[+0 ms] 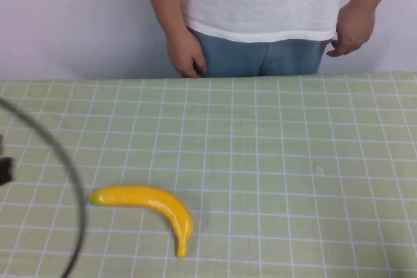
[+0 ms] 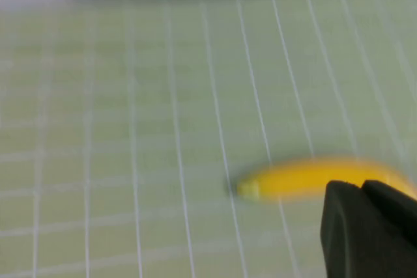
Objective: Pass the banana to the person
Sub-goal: Pick up the banana, then hand the grabbed banana to the person
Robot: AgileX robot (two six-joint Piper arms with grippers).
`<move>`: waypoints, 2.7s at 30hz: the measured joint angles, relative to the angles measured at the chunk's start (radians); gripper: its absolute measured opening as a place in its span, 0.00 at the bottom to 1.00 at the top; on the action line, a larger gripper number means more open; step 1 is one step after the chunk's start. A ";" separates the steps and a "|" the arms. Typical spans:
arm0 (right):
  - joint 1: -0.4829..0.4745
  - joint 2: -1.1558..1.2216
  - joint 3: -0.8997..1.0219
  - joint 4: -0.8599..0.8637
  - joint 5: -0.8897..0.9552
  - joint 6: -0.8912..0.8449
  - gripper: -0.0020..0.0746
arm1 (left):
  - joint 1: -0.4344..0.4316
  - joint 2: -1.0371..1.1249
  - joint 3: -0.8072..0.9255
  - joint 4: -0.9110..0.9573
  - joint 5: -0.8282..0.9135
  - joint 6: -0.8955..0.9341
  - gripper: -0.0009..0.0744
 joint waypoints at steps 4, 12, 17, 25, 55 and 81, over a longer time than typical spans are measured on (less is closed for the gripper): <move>0.000 0.000 0.000 0.000 0.000 0.000 0.02 | 0.000 0.217 -0.115 -0.094 0.144 0.259 0.01; 0.000 0.000 0.000 0.000 0.000 0.000 0.02 | 0.000 0.526 -0.228 -0.237 0.235 0.676 0.35; 0.000 0.000 0.000 0.000 0.000 0.000 0.02 | -0.023 0.696 -0.232 -0.246 0.171 0.824 0.60; 0.000 0.000 0.000 0.000 0.000 0.000 0.02 | -0.175 0.909 -0.232 -0.126 -0.015 0.917 0.63; 0.000 0.000 0.000 0.000 0.000 0.000 0.02 | -0.183 0.789 -0.244 0.206 -0.268 0.354 0.38; 0.000 0.000 0.000 0.000 0.000 0.000 0.02 | -0.427 1.118 -0.976 0.023 0.439 0.342 0.39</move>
